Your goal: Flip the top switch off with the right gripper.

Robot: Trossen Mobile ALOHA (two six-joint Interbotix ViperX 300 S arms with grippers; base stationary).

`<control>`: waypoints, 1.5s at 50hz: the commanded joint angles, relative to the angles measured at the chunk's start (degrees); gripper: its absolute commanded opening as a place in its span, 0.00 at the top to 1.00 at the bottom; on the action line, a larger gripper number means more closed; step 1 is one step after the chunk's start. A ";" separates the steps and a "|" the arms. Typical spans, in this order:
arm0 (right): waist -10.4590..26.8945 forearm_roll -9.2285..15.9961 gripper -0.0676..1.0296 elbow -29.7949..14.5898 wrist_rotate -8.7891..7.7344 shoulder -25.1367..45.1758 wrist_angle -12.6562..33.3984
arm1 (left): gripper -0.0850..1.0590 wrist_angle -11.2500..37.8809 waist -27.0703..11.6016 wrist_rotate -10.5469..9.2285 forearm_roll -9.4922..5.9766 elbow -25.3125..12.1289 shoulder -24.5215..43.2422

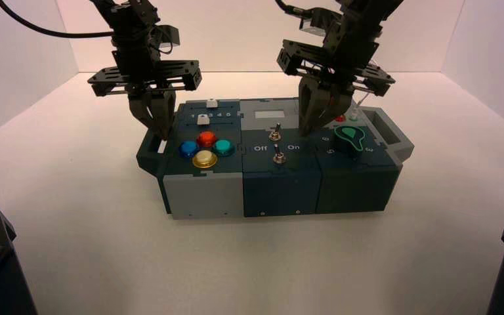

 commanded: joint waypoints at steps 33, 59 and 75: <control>2.90 0.00 0.96 -6.24 1.05 3.78 0.00 | 0.95 -2.37 -2.81 0.26 0.09 2.37 2.81; 4.75 -0.09 0.96 -6.42 1.93 4.04 1.58 | 0.95 -2.37 -2.81 0.53 0.35 2.37 2.90; 6.24 0.00 0.96 -6.24 2.81 3.78 1.67 | 0.95 -2.37 -2.81 0.53 0.44 2.55 3.08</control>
